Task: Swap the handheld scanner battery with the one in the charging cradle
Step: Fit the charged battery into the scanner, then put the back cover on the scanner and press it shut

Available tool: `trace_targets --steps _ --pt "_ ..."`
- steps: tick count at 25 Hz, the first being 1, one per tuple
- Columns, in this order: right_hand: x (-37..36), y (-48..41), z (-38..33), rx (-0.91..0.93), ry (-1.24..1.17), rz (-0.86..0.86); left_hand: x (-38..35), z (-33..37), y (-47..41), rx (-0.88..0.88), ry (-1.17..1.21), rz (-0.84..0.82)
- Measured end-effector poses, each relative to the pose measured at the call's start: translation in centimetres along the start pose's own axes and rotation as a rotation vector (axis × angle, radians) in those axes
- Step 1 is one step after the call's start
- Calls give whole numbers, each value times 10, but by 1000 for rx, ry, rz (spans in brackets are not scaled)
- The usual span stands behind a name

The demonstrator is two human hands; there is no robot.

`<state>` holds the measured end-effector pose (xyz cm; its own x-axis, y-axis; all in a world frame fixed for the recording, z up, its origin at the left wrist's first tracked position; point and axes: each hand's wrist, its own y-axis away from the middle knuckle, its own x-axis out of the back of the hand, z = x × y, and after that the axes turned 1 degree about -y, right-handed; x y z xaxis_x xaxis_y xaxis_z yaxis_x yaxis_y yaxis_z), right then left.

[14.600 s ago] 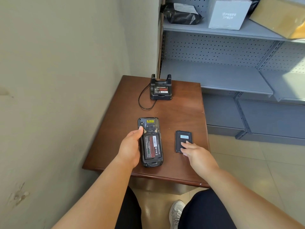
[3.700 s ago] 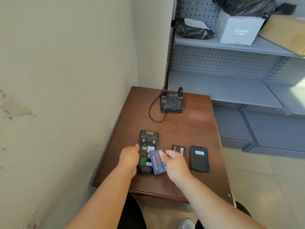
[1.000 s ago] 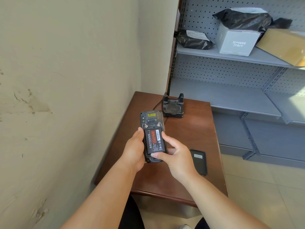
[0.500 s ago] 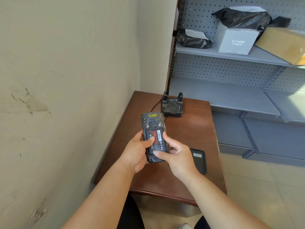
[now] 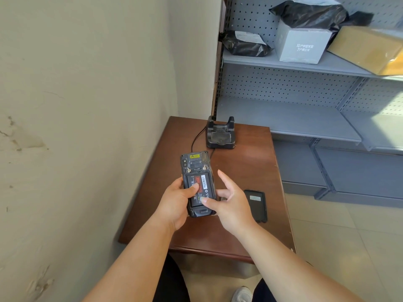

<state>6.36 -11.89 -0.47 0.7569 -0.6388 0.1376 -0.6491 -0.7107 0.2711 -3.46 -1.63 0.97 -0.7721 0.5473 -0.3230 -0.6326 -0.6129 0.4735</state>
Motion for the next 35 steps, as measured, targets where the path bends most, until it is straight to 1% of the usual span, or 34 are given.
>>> trace_targets --steps 5,7,12,15,18,20,23,26,31,35 --pt "5 3 4 -59 157 -69 0 -9 0 65 49 0" --pt "10 7 3 -76 215 -47 -2 -13 -3 74 62 -11" --pt "40 10 5 -113 298 157 -6 -20 -6 105 64 6" --pt "59 8 15 -108 406 307 -8 -27 -8 141 50 7" --pt "71 3 25 -138 472 386 -9 -32 -8 161 51 19" --pt "75 0 29 -206 532 412 -8 -34 -8 177 52 33" --pt "74 -3 29 -322 653 420 -6 -36 -10 197 45 54" --pt "73 -7 29 -387 699 383 -5 -37 -11 205 43 62" --pt "74 -13 30 -377 537 330 -6 -40 -11 222 48 75" --pt "75 -9 31 -393 524 290 -7 -39 -9 231 54 69"
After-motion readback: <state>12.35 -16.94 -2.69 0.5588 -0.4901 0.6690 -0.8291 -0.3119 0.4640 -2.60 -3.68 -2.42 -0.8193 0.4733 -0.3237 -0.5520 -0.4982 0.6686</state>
